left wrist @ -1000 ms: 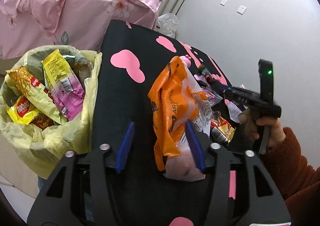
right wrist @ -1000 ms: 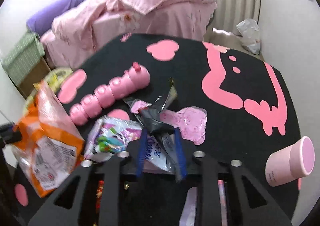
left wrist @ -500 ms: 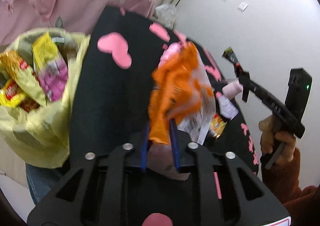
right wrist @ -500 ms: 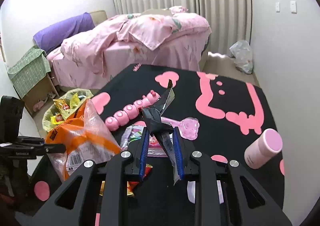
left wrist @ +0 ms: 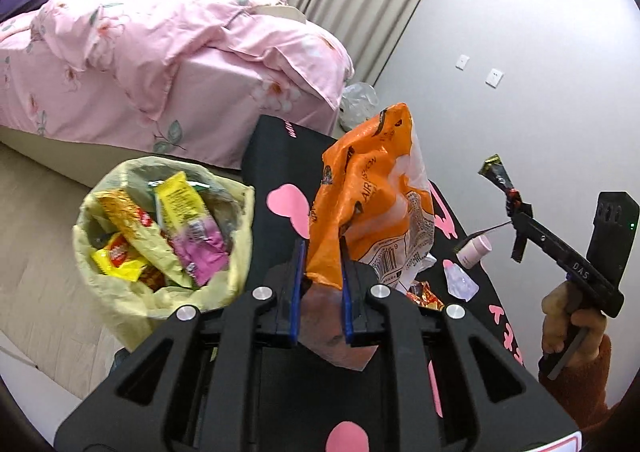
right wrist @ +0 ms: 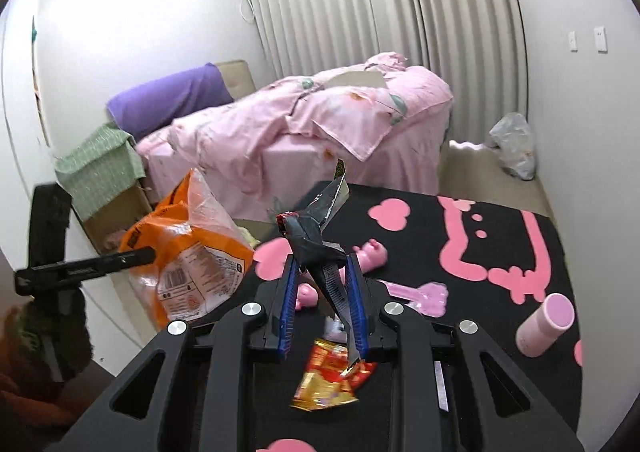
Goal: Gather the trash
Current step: 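Carry the orange chip bag and dark wrapper over the yellow-bagged bin with both tools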
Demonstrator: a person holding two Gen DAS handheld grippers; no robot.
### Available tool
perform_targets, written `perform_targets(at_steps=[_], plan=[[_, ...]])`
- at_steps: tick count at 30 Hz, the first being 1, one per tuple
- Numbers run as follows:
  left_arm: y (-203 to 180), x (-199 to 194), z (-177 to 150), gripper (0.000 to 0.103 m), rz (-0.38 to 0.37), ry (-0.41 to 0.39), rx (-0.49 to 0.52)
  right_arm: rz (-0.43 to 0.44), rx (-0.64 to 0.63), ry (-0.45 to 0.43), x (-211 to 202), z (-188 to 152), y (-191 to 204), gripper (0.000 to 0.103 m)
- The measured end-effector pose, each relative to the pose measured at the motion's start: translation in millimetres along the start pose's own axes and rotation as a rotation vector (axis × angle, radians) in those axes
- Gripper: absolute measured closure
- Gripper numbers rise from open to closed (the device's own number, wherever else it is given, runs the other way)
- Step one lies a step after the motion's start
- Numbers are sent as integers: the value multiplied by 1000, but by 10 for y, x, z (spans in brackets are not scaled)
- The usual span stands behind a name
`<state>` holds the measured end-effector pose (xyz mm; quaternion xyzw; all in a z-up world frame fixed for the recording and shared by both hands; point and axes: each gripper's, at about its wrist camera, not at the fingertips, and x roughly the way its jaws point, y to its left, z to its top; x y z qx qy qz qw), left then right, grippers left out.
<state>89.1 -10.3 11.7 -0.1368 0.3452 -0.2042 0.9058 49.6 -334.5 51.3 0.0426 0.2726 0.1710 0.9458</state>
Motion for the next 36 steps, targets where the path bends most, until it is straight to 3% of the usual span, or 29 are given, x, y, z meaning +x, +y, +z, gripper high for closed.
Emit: perform_targets(at_steps=[4,11,15,18,21,26,31,36], plan=[[112,-101,14,89,31,-29,-3,-12,-37,0,-4,42,145,79],[410,-226,167,89,173,-98,-14,23,-94,25,203,93,422,79],[638,-297,304,89,289,-156,-7,51,-139,49,398,135,609,79],[898,-359,421,89,467,-226,-5,68,-170,61,549,177,725,79],[1198,-194,437,89,527,-165,-45,102,-201,83,812,246,846,79],[1462,369,217,88,520,-19,-57,208,-255,153,1449,371,1128,79],[1517,960,-82,88,415,174,-21,303,-318,220,2126,471,1496,79],[1394,1042,-246,89,337,219,18,353,-320,311,2731,446,1749,79]])
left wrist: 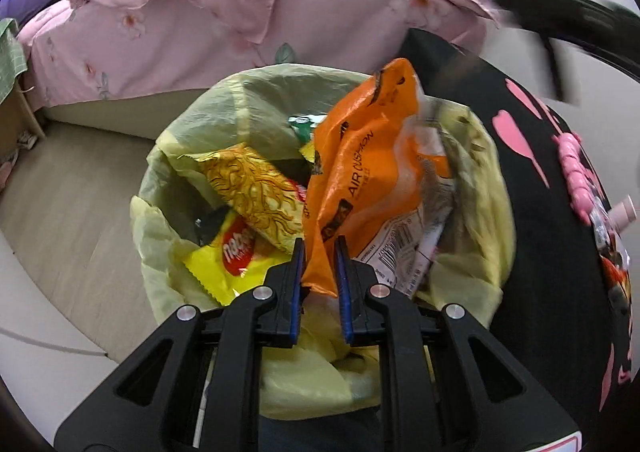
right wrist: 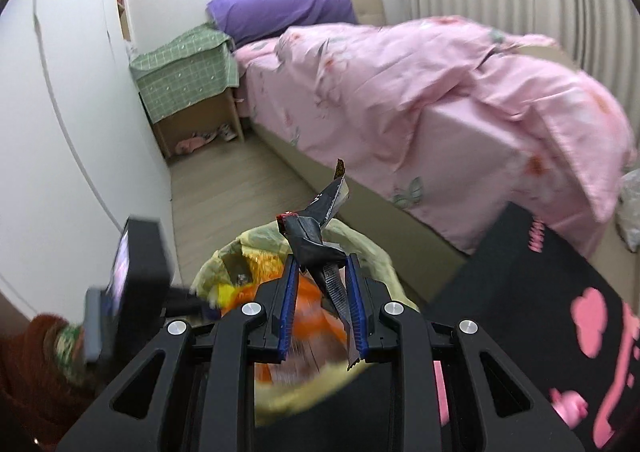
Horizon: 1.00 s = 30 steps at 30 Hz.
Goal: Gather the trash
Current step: 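Carry the orange chip bag and dark wrapper over the yellow-bagged bin with both tools, then open both tools to drop the orange bag and dark wrapper into the bin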
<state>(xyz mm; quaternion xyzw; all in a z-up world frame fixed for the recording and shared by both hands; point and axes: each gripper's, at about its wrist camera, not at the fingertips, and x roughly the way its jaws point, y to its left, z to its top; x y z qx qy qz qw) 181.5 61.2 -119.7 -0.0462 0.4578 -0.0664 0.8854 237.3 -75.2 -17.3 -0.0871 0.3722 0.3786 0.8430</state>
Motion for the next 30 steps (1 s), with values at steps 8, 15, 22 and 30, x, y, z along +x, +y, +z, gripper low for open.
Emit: perform_targets(at_steps=[8,15,22,30], plan=[[274,-201,-6,89,-10,-57,-119,-17,-12,277,832,-202,13,79],[478,-158,109,89,27,-81,-218,-15,-3,352,901,-342,-7,80],[509,-89,146,89,9,-77,-221,4,-14,339,677,-454,22,80],[624,-272,216,55,-59,-130,-320,22,-39,272,426,-510,102,66]])
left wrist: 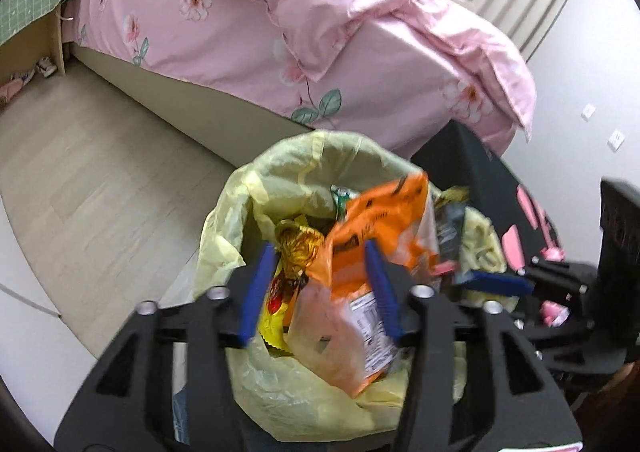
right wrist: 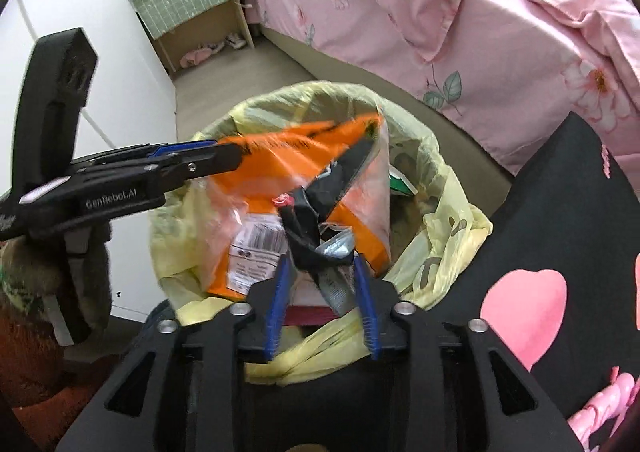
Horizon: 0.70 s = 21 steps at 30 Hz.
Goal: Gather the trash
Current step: 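Open both tools to drop the orange bag and dark wrapper into the bin, then move both tools back from the bin to the table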
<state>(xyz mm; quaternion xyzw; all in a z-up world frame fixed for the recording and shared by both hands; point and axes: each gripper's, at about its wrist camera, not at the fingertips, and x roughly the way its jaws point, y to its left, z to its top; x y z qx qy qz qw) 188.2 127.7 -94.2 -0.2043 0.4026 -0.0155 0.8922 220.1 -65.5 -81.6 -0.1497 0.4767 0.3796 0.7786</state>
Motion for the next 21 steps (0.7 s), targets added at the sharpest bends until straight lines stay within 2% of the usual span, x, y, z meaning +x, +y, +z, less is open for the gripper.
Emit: perform_targets(at_steps=[2,6,8,10,13,15,18,21], plan=[[14,-103,36,50,18,-27,-14,-10,-6,-17,-83,-32,28,64],[-11,-367,89,49,69,-101,-18,-34,8,-83,-340,-139,34,63],[-66,-466,92,47,71,-121,-7,-47,33,-129,-520,-240,16,62],[-180,-551,80,46,49,-140,15,-67,46,-162,-648,-325,-13,55],[-382,-630,54,45,0,-163,57,-146,97,-260,-1057,-603,-96,55],[-576,-676,22,45,-43,-175,100,-167,135,-301,-1241,-758,-157,55],[-966,-732,-74,45,-112,-188,200,-195,212,-372,-1596,-1080,-346,55],[-1304,-739,-185,45,-167,-176,287,-274,290,-428,-1933,-1436,-538,55]])
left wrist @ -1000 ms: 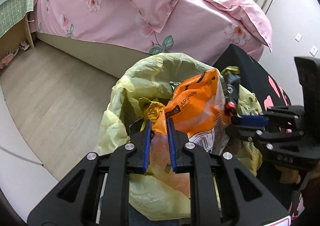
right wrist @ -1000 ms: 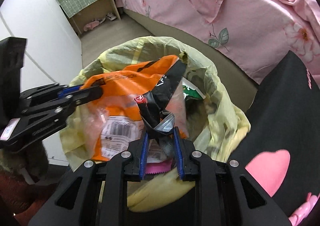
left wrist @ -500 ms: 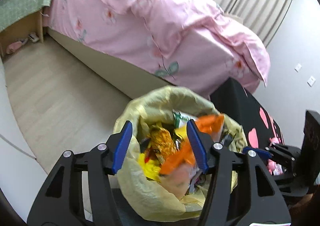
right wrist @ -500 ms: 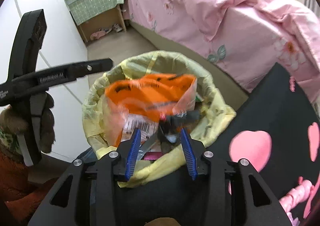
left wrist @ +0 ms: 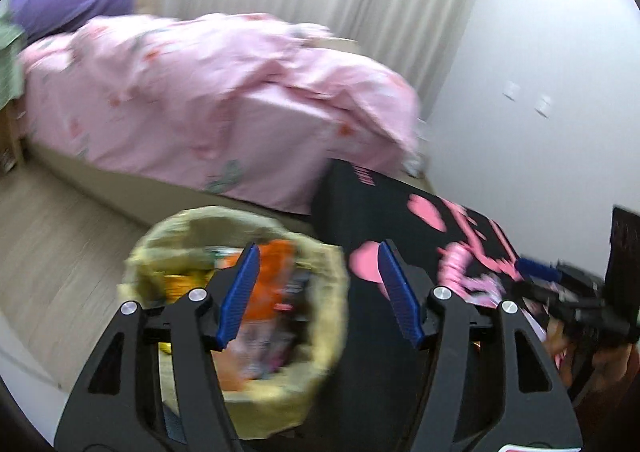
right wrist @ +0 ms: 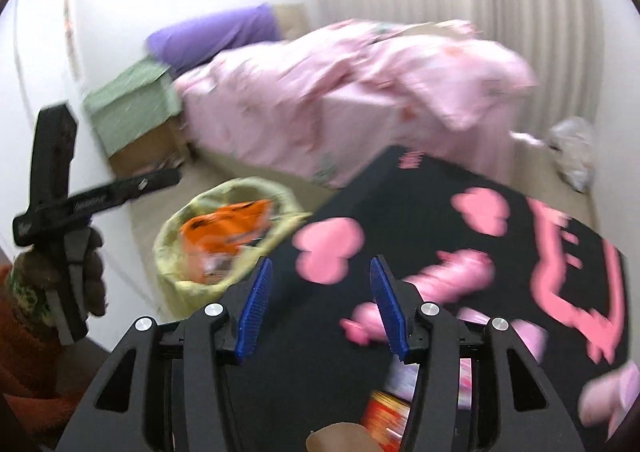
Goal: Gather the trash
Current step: 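Move both tools back from the bin to the table, then grasp the white Kleenex tissue pack with the left tool while the right tool grasps the red-gold candy wrapper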
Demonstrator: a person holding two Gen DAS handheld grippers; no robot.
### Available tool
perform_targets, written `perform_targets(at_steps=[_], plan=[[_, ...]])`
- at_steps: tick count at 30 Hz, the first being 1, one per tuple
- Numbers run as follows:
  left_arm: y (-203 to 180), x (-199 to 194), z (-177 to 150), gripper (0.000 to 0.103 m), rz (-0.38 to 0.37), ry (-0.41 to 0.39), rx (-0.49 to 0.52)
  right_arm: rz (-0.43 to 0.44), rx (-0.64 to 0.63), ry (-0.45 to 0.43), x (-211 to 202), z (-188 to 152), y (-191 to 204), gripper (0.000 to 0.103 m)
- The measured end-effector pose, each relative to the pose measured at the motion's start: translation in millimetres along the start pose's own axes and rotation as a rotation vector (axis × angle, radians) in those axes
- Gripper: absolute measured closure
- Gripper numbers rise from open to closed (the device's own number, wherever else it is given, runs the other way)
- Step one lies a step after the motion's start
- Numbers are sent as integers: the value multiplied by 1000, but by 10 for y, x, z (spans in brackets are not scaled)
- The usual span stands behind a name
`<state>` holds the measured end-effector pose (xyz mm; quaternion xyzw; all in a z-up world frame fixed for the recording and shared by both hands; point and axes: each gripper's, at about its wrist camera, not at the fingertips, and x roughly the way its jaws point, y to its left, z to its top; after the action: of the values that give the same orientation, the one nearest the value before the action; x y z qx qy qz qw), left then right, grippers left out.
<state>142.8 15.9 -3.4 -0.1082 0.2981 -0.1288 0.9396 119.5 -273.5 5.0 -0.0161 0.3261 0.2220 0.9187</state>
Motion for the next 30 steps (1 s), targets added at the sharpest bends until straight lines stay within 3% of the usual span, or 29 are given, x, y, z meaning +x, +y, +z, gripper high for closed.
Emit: perform_targets(at_steps=[5,10,16,21,25,30], plan=[[-622,147,-132,45,-126,62,101,-121,119,-69,-604,-274,-572,55],[-1199,349,-318,45,-240,133,211,-200,159,-96,-965,-538,-888,55],[-1770,737,-449,45,-407,219,347,-203,211,-89,-1124,-846,-1141,55],[-2144,1383,-529,45,-408,372,473,-159,250,-44,-1138,-1104,-1261,55],[-2218,1726,-552,45,-363,431,471,-173,244,24,-1114,-1283,-1239,55],[-2263,1783,-733,45,-329,488,519,-154,213,70,-1067,-1461,-1133,55]])
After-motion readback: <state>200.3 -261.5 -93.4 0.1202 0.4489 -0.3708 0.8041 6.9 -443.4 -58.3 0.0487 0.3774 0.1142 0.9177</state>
